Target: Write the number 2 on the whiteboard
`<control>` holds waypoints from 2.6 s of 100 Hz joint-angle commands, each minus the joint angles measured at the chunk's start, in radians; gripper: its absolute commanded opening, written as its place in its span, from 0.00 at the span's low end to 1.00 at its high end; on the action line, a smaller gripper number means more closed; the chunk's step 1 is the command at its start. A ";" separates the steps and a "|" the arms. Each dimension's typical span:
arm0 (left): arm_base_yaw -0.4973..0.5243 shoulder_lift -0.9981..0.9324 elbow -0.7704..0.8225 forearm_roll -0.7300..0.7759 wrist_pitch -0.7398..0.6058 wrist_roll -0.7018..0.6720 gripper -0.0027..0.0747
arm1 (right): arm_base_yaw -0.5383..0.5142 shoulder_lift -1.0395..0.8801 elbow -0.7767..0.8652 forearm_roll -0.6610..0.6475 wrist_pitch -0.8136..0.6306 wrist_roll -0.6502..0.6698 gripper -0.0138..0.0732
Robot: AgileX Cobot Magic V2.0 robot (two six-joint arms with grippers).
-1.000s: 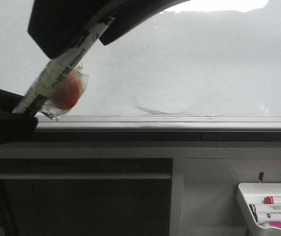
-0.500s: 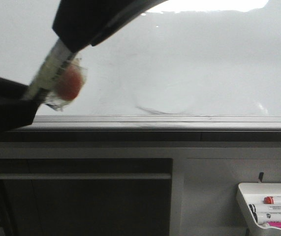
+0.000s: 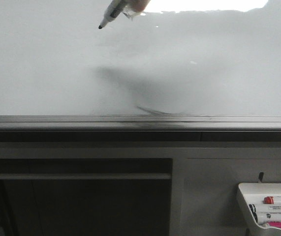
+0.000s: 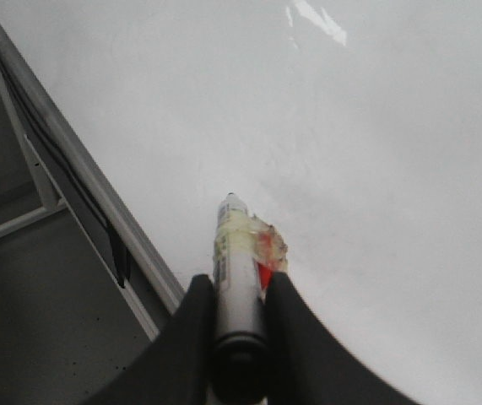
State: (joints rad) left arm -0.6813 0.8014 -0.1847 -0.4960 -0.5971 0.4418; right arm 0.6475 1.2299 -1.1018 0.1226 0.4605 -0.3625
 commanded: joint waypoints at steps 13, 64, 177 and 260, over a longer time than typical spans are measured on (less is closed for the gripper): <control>0.004 -0.005 -0.034 0.003 -0.081 0.005 0.01 | -0.021 0.040 -0.036 -0.008 -0.143 -0.011 0.09; 0.004 -0.005 -0.034 0.003 -0.135 0.005 0.01 | -0.160 0.029 -0.039 -0.011 -0.090 0.042 0.10; 0.002 -0.005 -0.034 0.300 -0.129 0.010 0.01 | -0.102 -0.050 0.161 -0.037 -0.006 0.093 0.10; 0.000 0.343 -0.056 0.679 -0.265 -0.155 0.42 | 0.265 0.059 -0.107 -0.037 0.132 0.033 0.10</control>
State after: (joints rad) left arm -0.6766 1.1331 -0.2056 0.2103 -0.7511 0.3009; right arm 0.9092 1.3114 -1.1720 0.0929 0.6206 -0.3177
